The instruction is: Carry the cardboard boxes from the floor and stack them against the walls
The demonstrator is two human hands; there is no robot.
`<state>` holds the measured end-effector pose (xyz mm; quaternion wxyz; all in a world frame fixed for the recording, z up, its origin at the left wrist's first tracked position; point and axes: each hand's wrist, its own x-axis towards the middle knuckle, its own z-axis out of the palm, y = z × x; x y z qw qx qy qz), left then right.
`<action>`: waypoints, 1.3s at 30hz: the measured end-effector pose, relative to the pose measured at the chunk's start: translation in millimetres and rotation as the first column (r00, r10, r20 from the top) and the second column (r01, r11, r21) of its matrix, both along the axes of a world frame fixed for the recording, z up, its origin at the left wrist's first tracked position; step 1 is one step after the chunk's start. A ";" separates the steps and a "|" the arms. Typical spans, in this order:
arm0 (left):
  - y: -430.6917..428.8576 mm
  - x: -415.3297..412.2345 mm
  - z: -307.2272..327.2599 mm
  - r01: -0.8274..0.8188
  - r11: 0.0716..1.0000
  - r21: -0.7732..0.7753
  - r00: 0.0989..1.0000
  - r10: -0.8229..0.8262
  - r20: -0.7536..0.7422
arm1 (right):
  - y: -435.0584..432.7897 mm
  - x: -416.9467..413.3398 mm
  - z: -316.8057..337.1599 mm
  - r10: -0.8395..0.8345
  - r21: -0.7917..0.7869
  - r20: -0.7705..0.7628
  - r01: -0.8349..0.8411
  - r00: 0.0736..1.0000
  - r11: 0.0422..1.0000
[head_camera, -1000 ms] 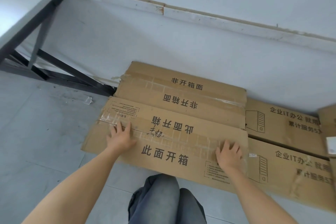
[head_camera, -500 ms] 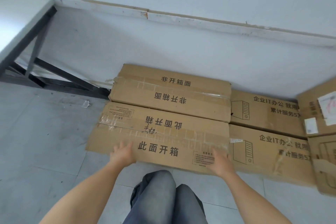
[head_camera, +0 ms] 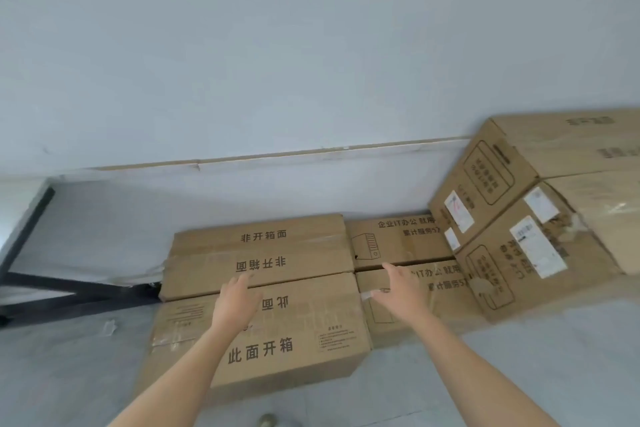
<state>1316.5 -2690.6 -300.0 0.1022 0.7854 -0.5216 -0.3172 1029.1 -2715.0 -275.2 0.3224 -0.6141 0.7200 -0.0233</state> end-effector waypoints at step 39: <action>321.1 -269.4 90.5 0.909 -0.205 -0.364 -0.361 -0.824 -0.436 | 554.7 147.4 69.9 -0.733 -0.235 0.406 0.713 -0.545 -0.660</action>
